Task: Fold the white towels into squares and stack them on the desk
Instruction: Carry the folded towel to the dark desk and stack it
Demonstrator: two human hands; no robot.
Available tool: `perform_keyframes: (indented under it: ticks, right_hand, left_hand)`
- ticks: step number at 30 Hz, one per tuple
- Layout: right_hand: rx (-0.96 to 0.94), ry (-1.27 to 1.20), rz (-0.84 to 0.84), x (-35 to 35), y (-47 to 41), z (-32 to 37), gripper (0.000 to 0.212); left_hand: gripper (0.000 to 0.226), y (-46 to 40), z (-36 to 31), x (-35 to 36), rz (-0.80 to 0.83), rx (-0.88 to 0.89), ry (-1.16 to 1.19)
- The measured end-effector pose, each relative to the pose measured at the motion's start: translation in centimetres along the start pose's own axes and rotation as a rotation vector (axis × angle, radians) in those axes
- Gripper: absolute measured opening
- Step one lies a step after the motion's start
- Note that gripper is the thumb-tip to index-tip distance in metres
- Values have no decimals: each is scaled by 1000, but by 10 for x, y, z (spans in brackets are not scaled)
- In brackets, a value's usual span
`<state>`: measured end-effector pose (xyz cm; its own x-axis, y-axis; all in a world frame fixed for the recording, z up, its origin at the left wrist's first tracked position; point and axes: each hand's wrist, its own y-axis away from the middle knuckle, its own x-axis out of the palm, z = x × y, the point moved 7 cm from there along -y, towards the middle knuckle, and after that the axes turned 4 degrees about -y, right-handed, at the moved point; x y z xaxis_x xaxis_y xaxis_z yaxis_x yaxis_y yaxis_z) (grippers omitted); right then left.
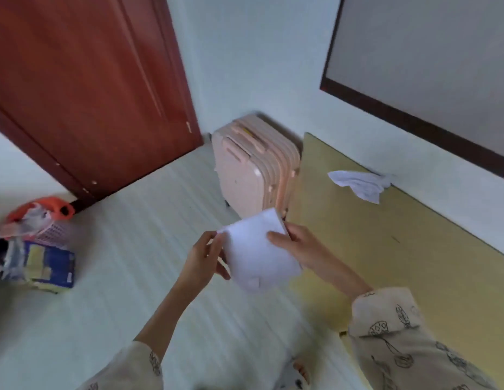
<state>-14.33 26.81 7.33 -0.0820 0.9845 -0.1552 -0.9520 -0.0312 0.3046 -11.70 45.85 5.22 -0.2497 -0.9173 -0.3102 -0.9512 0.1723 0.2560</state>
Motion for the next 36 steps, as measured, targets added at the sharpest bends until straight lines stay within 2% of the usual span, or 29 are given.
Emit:
perform_keyframes:
  ticks: [3,5,10,13,16,20,22,24,28,32,36]
  right_hand:
    - [-200,341,132,107,-23,48,34]
    - [-282,444,222,186,-28,72,39]
    - [-352,407,498,391,-13,116,37]
    - [-388,368,672,505,2,143,37]
    - [-390,371,837,608,12,159,26]
    - [-388,392,1009,720,15,170,23]
    - [-380,405,1076,770,9,175,13]
    - [-390,415,1136,820,1,183,15]
    - [-418,440,1235,924,-24,206,13]
    - [-449,484,1283,1016,-51,236,20]
    - [-474,500,1319,1100,-72,266,18]
  left_hand:
    - [15,33,48,-109,-191,-64,34]
    - [12,61,84,-182,-304,-72,6]
    - [17,150,144,-349,-448,-45,-56]
    - [33,204,145,-439,-567,41,-33]
    - [30,246,139,-514,-689,142,-53]
    - [25,271,163,-595,-811,87,-19]
    - [22,279,187,-636,-874,38,61]
    - [14,284,210,-676,-903,-12,157]
    - [13,288,242,-769,-980,-37,156]
    - [14,295,263,-864,-1081,-70,136]
    - [10,305,287,-944,-1194,-86,160]
